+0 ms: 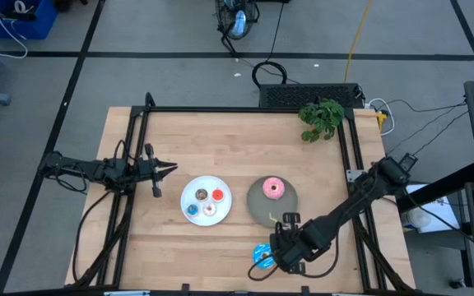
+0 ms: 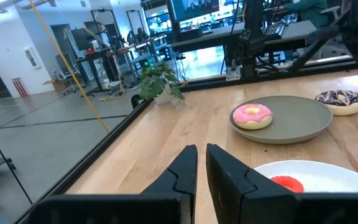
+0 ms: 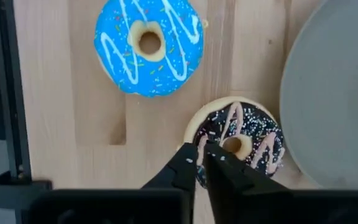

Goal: Pick & Place donuts
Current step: Put the big black donut on the gray plate

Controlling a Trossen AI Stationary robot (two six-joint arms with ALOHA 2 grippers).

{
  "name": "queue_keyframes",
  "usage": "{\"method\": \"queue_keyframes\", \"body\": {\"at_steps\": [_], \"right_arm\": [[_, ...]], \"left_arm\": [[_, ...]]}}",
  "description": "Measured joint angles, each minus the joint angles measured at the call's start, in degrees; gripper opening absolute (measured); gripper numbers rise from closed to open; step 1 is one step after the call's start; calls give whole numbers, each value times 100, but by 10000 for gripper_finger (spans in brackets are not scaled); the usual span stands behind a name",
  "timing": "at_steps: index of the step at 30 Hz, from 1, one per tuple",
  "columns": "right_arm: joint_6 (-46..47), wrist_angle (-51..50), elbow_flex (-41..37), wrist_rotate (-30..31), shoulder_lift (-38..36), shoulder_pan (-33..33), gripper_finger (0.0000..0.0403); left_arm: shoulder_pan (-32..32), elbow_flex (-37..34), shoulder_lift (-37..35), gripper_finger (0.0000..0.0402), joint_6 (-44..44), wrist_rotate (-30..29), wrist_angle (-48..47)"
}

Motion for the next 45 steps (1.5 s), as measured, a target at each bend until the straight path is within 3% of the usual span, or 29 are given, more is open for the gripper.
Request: {"method": "queue_keyframes", "body": {"at_steps": [4,11,15,30,45], "right_arm": [[99,145,2,-148,40,-2,68],[-142,370,7,-144,38,28,186],[-98,381,4,-142,38,28,224],[87,901,-898,-1,38,50,225],[163,2633,-2197,-75,-10,50,223]], "left_arm": [[0,0,1,42,2,1,0],[0,0,2,42,-2,-2,0],[0,0,2,42,-3,-2,0],[1,2,2,42,6,-2,0],[0,2,-1,42,15,-2,0]]}}
